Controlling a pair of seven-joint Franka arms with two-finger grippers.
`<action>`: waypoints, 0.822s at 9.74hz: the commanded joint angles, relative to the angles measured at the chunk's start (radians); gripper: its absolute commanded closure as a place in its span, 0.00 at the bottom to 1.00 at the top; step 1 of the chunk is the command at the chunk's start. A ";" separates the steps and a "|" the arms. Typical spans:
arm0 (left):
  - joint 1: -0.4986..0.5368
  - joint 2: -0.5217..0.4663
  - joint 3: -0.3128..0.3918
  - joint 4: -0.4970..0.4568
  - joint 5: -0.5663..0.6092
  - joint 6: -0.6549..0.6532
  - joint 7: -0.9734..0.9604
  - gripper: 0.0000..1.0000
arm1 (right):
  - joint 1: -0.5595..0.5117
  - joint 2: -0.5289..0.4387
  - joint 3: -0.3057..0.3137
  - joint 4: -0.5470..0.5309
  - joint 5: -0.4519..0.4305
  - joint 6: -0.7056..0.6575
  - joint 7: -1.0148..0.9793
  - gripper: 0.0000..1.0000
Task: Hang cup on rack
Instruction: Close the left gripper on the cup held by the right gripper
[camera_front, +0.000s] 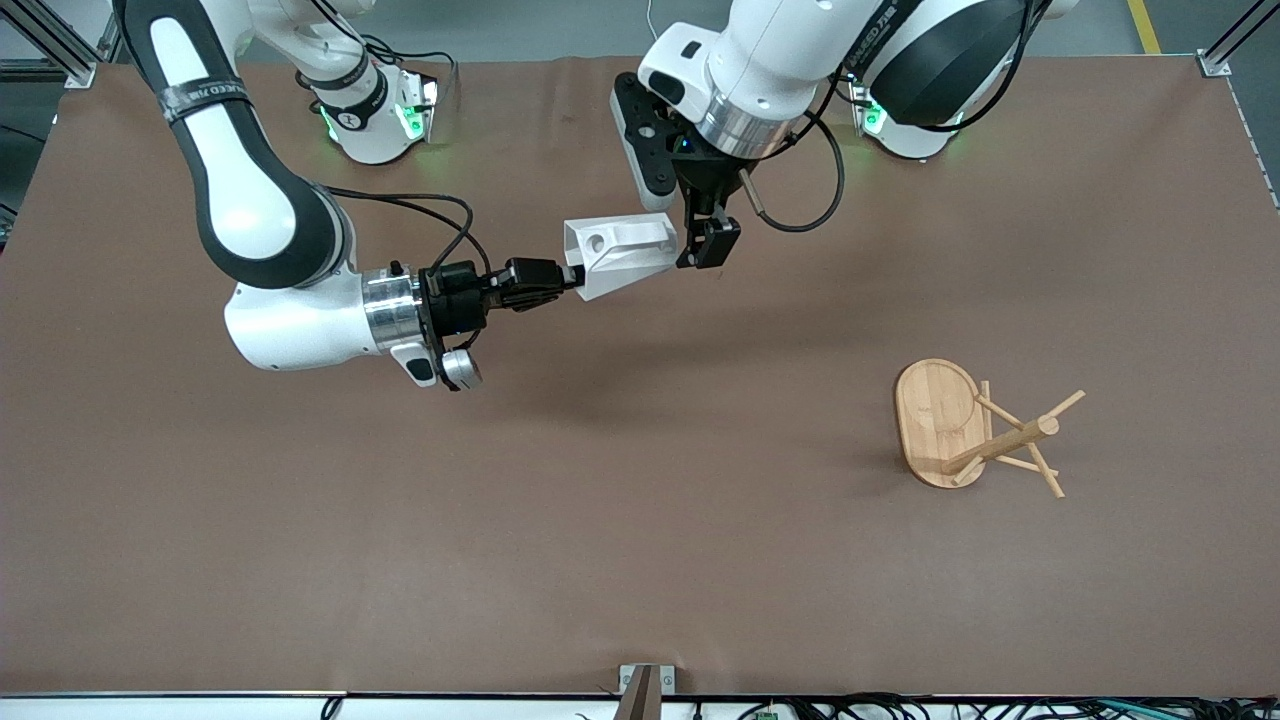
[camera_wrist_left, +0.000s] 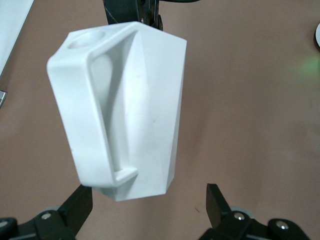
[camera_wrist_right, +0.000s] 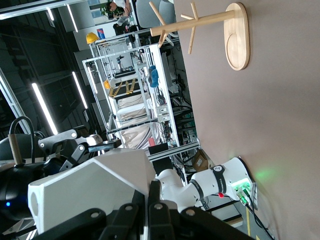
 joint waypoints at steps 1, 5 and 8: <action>-0.008 0.037 -0.004 0.013 -0.003 -0.001 0.008 0.01 | -0.012 -0.009 0.015 -0.015 0.033 0.002 -0.020 1.00; -0.015 0.072 -0.004 0.050 -0.002 0.000 0.017 0.02 | -0.012 -0.009 0.017 -0.015 0.032 0.002 -0.020 0.99; -0.015 0.086 -0.004 0.050 -0.002 0.048 0.030 0.04 | -0.012 -0.009 0.017 -0.017 0.031 0.001 -0.020 0.99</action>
